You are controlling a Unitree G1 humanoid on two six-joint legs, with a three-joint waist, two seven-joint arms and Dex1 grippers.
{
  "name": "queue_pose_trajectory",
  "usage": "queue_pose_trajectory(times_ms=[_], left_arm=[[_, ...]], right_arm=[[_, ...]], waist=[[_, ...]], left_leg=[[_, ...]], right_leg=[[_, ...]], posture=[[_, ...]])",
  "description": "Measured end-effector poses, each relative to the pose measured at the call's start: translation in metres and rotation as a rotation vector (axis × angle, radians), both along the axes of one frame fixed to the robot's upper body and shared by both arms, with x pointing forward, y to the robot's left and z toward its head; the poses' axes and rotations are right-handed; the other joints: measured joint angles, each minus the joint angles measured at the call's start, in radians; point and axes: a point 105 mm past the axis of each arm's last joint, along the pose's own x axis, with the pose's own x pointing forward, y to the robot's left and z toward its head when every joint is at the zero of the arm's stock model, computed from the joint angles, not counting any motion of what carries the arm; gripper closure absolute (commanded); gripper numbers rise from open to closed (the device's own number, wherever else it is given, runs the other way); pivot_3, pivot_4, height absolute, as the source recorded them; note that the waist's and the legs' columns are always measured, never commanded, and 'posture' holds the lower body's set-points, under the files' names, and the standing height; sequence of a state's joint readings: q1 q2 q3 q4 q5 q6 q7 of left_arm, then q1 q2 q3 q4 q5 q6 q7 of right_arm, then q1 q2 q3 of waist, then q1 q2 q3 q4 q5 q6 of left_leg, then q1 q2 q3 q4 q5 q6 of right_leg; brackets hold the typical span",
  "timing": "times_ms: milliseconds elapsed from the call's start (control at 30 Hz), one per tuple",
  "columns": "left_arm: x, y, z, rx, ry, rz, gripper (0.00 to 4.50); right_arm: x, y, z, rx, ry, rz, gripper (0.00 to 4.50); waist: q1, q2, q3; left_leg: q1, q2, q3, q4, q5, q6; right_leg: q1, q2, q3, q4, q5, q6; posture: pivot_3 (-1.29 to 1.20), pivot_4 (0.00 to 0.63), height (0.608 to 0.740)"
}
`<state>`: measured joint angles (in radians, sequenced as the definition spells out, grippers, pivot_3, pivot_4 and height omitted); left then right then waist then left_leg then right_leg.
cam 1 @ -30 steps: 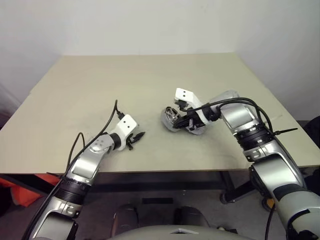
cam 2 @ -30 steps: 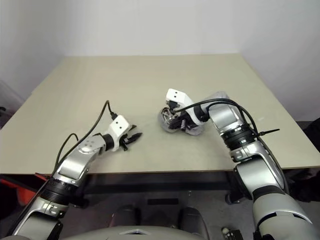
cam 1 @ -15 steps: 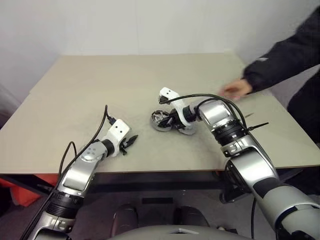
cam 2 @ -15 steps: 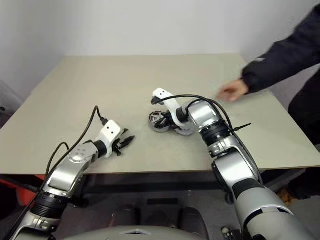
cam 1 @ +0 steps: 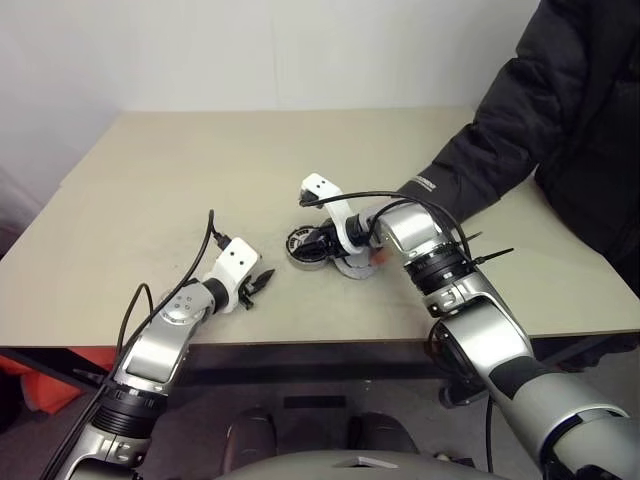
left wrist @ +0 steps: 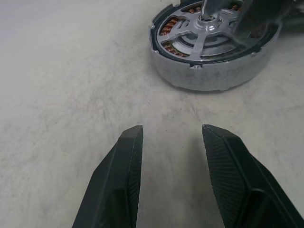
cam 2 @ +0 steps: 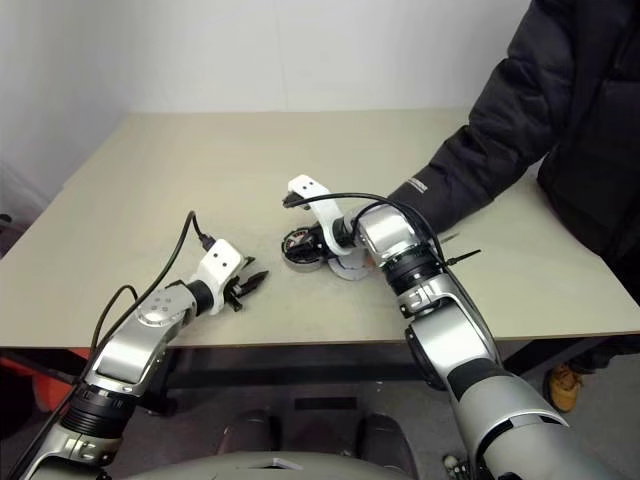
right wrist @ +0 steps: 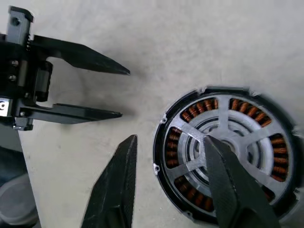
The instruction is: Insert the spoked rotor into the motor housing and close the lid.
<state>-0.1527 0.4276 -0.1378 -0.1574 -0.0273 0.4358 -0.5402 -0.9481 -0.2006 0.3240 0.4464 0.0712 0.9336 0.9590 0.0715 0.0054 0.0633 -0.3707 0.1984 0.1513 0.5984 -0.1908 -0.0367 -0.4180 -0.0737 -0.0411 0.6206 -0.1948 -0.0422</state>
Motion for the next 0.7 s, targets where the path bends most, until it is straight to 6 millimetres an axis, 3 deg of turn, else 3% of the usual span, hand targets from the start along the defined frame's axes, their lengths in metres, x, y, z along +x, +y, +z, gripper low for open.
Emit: queue_pose_trajectory(times_ms=[367, 700], left_arm=[[0.006, -0.003, 0.005, 0.0, -0.01, -0.018, 2.42], [0.009, -0.009, 0.0, -0.006, 0.011, -0.042, 2.42]], right_arm=[[-0.008, 0.002, 0.028, 0.061, -0.083, 0.065, 2.18], [-0.014, -0.025, 0.025, 0.054, -0.239, 0.051, 2.18]], waist=[[0.001, 0.0, 0.0], [0.009, 0.0, 0.0]], left_leg=[[0.001, 0.0, 0.0, 0.0, 0.001, -0.001], [0.001, 0.0, 0.0, 0.0, 0.001, -0.001]], right_leg=[[0.0, 0.0, 0.0, 0.0, 0.0, 0.0], [0.001, 0.0, 0.001, 0.0, 0.0, 0.0]], posture=[[0.0, 0.0, 0.74], [0.0, 0.0, 0.74]])
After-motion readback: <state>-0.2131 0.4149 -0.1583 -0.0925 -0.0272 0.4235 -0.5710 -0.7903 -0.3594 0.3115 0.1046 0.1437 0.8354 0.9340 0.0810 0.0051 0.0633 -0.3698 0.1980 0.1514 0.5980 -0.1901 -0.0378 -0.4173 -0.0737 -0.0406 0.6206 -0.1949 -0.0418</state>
